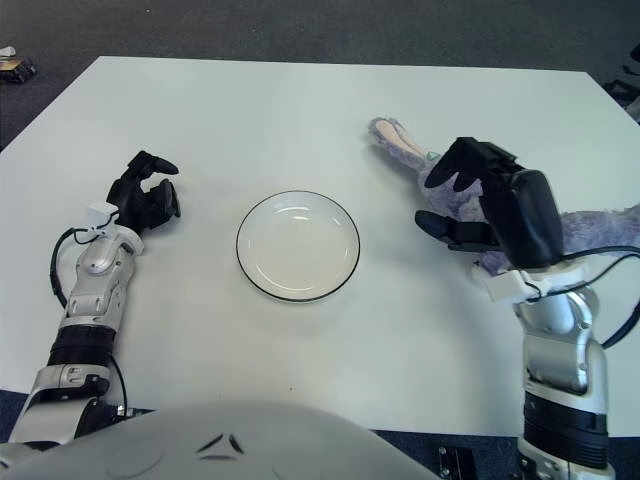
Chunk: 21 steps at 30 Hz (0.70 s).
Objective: Put the doll into the plate.
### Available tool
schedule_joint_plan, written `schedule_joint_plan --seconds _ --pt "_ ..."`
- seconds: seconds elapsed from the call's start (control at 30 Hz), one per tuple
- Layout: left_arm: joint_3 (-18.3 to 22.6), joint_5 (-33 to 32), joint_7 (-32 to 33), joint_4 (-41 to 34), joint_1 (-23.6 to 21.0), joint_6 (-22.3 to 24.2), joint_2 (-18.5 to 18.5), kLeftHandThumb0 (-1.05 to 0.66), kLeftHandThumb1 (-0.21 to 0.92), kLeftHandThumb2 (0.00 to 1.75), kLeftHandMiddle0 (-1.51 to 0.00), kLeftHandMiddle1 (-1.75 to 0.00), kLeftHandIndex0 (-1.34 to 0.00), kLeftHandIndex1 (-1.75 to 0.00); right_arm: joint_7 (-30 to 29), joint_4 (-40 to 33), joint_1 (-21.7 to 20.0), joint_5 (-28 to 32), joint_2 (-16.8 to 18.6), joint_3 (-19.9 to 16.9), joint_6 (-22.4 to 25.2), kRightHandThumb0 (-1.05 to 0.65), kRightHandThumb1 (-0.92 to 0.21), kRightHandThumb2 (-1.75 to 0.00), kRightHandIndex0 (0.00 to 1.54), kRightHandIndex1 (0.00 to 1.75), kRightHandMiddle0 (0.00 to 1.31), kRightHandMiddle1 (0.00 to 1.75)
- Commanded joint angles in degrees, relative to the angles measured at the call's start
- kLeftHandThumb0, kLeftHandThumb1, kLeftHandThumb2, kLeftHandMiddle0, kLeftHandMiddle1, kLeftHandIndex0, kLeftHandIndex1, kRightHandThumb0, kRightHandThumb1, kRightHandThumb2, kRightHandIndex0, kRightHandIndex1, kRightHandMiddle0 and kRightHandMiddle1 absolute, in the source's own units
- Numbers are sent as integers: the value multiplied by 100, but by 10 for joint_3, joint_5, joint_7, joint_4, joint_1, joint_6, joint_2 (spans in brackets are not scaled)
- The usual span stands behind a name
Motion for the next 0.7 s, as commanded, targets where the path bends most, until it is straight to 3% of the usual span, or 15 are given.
schedule_joint_plan --seconds 0.0,0.1,0.3,0.37,0.5,0.67 --pt "-3 6 3 28 19 10 -6 -39 66 88 -102 -175 -35 -175 -7 -41 9 -49 -25 -43 2 -60 -61 -74 19 116 15 139" --pt "-2 4 1 31 18 7 -4 -38 66 88 -102 -175 -35 -175 11 -58 17 -80 -35 -51 30 -77 -61 -70 6 89 4 118" --pt "-1 0 -3 34 17 4 -3 -38 67 87 -103 -175 -35 -175 80 -80 37 -68 -57 -51 111 -86 -65 -61 1 57 0 93" --pt "-1 -1 -3 35 17 3 -3 -38 67 88 -103 -175 -35 -175 92 -88 39 -77 -61 -58 133 -90 -72 -51 0 43 0 80" --pt "-1 -2 -3 38 16 1 -4 -39 65 90 -104 -175 -36 -175 105 -106 45 -91 -67 -68 155 -97 -85 -36 0 28 0 63" --pt "0 -2 -3 40 15 0 -3 -39 64 90 -105 -175 -36 -175 130 -126 48 -94 -83 -76 181 -101 -91 -34 0 16 0 48"
